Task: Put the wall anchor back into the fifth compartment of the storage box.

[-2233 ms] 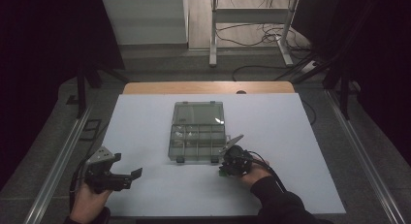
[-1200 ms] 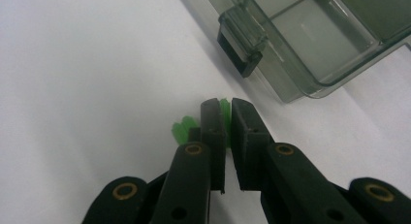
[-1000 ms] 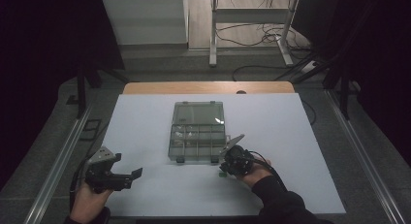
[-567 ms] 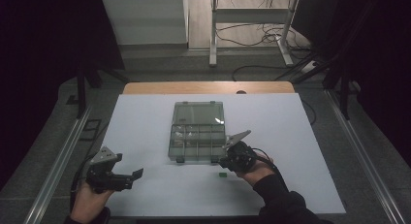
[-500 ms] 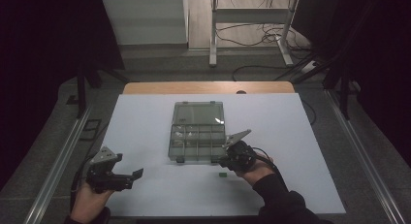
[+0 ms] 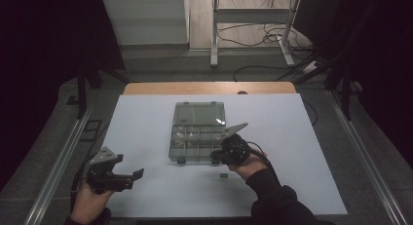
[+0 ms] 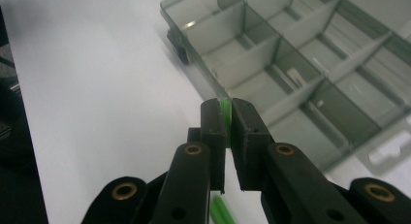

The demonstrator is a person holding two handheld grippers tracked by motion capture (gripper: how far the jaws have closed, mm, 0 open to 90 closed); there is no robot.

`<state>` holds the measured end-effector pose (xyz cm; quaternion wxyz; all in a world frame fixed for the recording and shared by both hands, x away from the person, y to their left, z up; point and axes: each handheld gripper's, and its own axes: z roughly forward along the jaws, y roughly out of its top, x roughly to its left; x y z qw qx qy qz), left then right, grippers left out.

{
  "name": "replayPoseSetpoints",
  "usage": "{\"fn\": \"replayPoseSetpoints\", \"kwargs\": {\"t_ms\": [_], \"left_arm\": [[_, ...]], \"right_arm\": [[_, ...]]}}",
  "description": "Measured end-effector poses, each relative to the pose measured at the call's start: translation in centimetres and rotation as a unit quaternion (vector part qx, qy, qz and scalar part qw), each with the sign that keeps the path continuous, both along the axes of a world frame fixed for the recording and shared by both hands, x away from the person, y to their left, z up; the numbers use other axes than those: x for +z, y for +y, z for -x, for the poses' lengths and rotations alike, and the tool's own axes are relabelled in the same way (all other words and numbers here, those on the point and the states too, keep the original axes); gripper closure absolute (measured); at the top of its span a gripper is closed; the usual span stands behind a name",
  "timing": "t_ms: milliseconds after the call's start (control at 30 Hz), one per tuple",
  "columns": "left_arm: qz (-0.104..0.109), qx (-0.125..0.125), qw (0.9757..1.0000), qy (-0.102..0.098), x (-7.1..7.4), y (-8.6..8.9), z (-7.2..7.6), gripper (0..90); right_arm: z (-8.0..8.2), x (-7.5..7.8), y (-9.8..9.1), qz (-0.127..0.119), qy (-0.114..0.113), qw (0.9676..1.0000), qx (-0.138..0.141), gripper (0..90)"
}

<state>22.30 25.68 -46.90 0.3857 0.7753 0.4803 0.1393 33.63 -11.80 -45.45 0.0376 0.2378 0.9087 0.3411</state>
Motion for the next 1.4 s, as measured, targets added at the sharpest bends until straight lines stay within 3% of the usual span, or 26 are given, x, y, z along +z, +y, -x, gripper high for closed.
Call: {"fn": "replayPoseSetpoints", "kwargs": {"t_ms": [600, 1400], "left_arm": [[0.004, 0.003, 1.0, 0.003, 0.0, 0.1, -0.1, 6.0], [0.005, 0.004, 1.0, 0.005, -0.1, 0.2, -0.1, 6.2]], "right_arm": [[-1.9, 0.1, 3.7, -0.03, -0.015, 0.9994, 0.001, 83.9], [-2.9, -0.5, 8.0, -0.046, -0.025, 0.9986, 0.012, 83.9]]}}
